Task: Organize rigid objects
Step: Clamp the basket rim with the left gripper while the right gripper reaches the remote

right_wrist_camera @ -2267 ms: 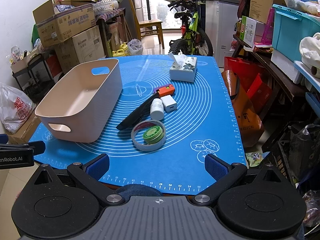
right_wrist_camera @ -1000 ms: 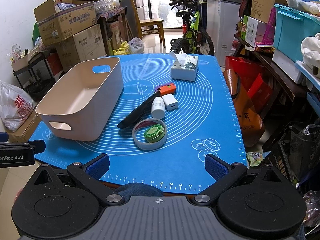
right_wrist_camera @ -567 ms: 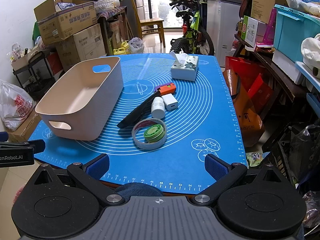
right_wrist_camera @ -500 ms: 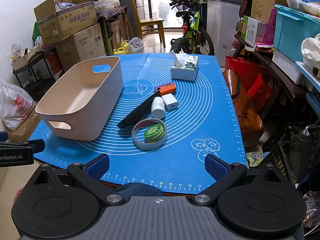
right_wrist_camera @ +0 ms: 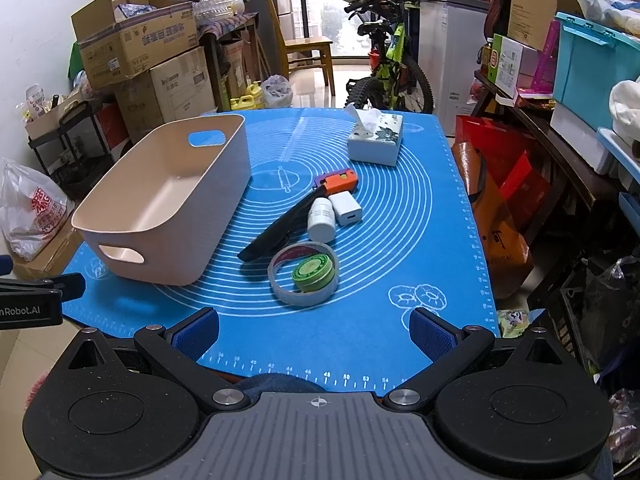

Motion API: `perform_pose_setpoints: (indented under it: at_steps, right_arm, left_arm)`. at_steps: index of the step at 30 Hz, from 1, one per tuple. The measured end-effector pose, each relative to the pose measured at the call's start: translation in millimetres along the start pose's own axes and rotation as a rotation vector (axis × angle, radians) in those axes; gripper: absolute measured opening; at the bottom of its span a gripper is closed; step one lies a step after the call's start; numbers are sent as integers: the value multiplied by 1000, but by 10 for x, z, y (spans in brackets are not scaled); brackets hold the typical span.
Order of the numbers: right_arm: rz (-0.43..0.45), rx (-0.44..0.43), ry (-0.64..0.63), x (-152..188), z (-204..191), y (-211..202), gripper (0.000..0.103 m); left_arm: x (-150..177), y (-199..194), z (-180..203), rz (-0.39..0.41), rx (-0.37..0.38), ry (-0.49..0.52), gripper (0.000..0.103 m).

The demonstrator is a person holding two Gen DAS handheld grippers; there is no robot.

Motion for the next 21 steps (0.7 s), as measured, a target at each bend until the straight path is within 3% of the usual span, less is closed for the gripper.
perform_pose_setpoints:
  at_steps: [8,21]
  right_arm:
    - [11,-9,9,-247,-7,200,100]
    - [-24,-21,31,-779,-11,895,95]
  left_arm:
    - [-219,262,-254,-29,24,-14,102]
    - [-689,875,-710,-25,-9,-7,102]
Point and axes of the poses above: each gripper's, at about its wrist camera, not at the fingertips, and y roughly the way its jaws point, z to its right, x to its underside, the point moved 10 cm from there along y, roughly the way its jaws point, and after that the axes turned 2 degrees about -y, right-handed, at the moved point
